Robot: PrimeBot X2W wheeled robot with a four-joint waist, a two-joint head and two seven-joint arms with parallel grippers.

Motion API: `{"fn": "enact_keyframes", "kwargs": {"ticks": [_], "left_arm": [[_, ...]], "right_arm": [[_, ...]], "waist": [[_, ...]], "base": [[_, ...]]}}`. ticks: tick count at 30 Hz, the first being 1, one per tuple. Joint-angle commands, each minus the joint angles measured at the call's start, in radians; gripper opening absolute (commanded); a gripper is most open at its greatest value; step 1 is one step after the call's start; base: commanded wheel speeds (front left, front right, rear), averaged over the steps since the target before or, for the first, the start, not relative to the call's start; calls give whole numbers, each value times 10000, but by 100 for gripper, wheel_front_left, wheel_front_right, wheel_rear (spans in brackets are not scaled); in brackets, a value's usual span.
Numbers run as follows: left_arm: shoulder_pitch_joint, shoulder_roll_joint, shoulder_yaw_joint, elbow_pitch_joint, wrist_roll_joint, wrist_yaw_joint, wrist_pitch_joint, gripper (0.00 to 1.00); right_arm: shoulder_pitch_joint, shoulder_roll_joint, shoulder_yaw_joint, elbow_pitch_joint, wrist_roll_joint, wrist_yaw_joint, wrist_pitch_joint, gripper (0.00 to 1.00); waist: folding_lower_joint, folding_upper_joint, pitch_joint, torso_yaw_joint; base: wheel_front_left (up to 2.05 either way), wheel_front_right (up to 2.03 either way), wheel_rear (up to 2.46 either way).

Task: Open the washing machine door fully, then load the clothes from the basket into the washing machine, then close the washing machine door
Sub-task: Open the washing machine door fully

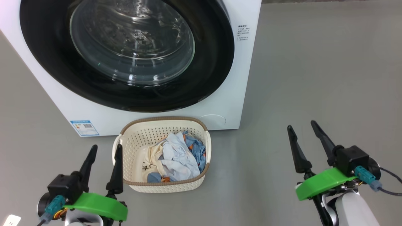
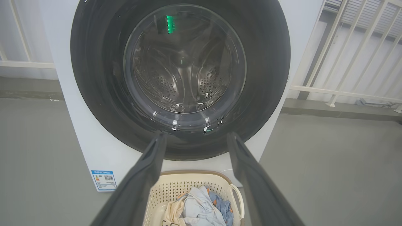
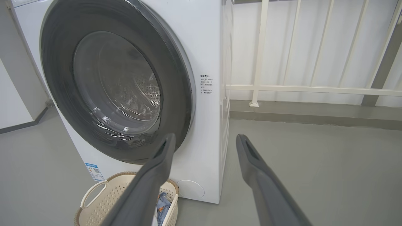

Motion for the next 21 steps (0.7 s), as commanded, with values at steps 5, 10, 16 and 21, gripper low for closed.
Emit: {"fn": "enact_keyframes", "kwargs": {"ticks": [5, 10, 16, 21], "left_arm": [[-535, 175, 282, -362, -201, -26, -65, 100], [-629, 184, 306, -404, -219, -27, -65, 100], [-801, 168, 292, -559, -364, -27, -65, 100], [-886, 224, 269, -727, -375, -27, -65, 100]], "right_arm": [[-794, -65, 110, -275, 107, 16, -120, 100], [-1150, -152, 6, -214, 246, 16, -120, 100], [-1790, -367, -183, -148, 674, 16, -120, 100], [-2453, -612, -134, -84, 1340, 16, -120, 42]], "waist": [[0, 0, 317, 114], [0, 0, 560, 184], [0, 0, 974, 357], [0, 0, 1331, 512]], "base": [[0, 0, 0], [0, 0, 0], [0, 0, 0], [0, 0, 0]]}}
